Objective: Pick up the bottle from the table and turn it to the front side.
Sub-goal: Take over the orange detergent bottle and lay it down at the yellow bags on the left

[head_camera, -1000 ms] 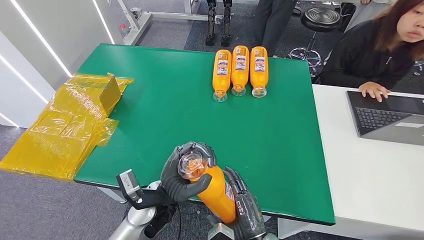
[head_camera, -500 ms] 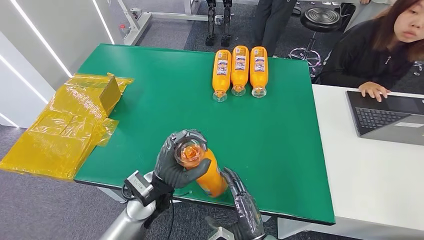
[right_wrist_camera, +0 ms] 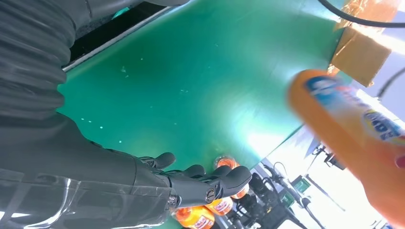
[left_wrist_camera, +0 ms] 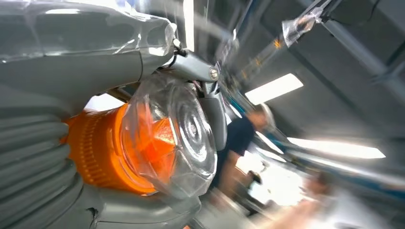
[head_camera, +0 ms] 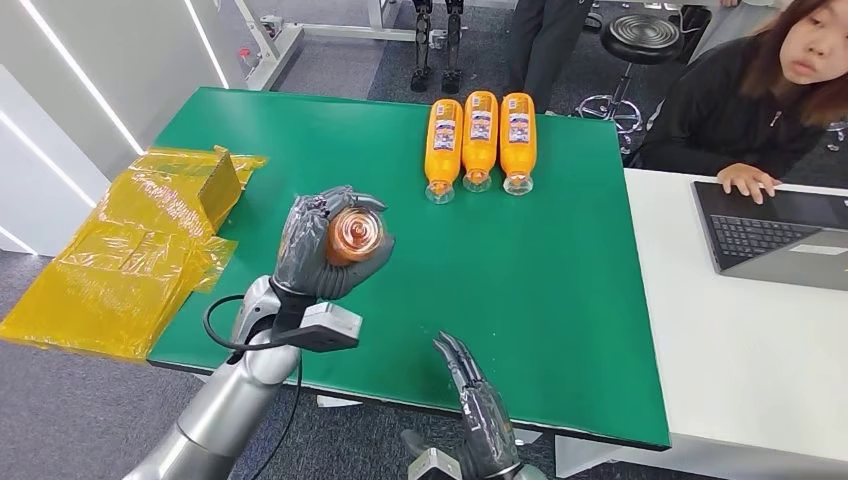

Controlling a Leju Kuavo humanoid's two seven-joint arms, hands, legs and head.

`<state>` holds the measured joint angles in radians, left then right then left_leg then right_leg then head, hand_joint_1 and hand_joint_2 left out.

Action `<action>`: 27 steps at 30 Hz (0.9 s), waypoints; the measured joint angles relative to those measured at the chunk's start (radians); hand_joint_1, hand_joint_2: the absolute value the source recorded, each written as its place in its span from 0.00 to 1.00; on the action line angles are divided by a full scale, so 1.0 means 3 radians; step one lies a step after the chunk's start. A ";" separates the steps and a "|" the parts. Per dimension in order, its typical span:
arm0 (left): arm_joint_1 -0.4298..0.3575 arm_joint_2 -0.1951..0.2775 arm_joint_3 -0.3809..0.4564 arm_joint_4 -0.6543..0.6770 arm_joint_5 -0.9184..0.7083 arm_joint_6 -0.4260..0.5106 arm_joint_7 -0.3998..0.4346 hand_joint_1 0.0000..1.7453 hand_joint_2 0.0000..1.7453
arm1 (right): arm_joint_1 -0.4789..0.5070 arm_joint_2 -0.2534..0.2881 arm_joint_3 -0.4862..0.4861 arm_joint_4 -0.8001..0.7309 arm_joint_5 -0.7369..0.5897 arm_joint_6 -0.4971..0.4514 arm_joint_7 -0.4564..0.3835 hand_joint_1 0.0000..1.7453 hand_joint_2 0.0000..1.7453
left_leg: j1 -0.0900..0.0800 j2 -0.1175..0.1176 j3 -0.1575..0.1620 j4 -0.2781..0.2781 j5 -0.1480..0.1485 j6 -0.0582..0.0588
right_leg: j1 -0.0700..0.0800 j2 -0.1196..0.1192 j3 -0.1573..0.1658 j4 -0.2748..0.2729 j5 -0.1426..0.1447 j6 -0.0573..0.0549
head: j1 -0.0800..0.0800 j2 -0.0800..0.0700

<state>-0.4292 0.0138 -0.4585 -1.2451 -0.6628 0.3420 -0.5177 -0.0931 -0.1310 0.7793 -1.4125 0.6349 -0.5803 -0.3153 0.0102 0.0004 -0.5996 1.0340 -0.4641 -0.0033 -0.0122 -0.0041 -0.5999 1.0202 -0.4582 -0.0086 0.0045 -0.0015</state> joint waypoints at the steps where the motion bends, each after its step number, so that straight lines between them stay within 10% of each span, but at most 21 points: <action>1: -0.0042 0.0020 -0.0001 0.0042 -0.0217 0.0083 0.0090 1.00 1.00 | -0.0002 0.0004 0.0000 0.0003 0.0002 0.0000 0.0000 0.00 1.00 | 0.0000 0.0000 0.0000 0.0000 0.0000 0.0000 | 0.0000 0.0000 0.0000 0.0000 0.0000 0.0000 | 0.0000 0.0000; 11: -0.0582 0.0101 -0.0217 0.1051 -0.2371 0.0445 0.0985 1.00 1.00 | 0.0022 0.0007 -0.0018 -0.0011 0.0000 0.0040 0.0003 0.00 1.00 | 0.0000 0.0002 0.0001 0.0000 0.0001 0.0000 | 0.0000 0.0003 -0.0001 0.0000 0.0002 0.0000 | 0.0001 0.0000; 27: -0.1013 0.0136 -0.0345 0.2652 -0.2512 0.0256 0.1268 1.00 1.00 | 0.0052 0.0011 -0.0044 -0.0013 -0.0125 0.0173 -0.0034 0.00 1.00 | 0.0000 0.0011 0.0001 0.0000 0.0001 -0.0001 | 0.0000 0.0013 -0.0005 0.0001 0.0002 -0.0001 | 0.0000 0.0000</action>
<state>-0.7333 0.0546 -0.5619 -0.4494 -1.4165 0.4189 -0.1372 -0.0774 -0.1279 0.7661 -1.4163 0.5973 -0.5283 -0.3254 0.0103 0.0036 -0.5993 1.0340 -0.4639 -0.0037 -0.0122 -0.0001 -0.6013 1.0205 -0.4575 -0.0088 0.0046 -0.0015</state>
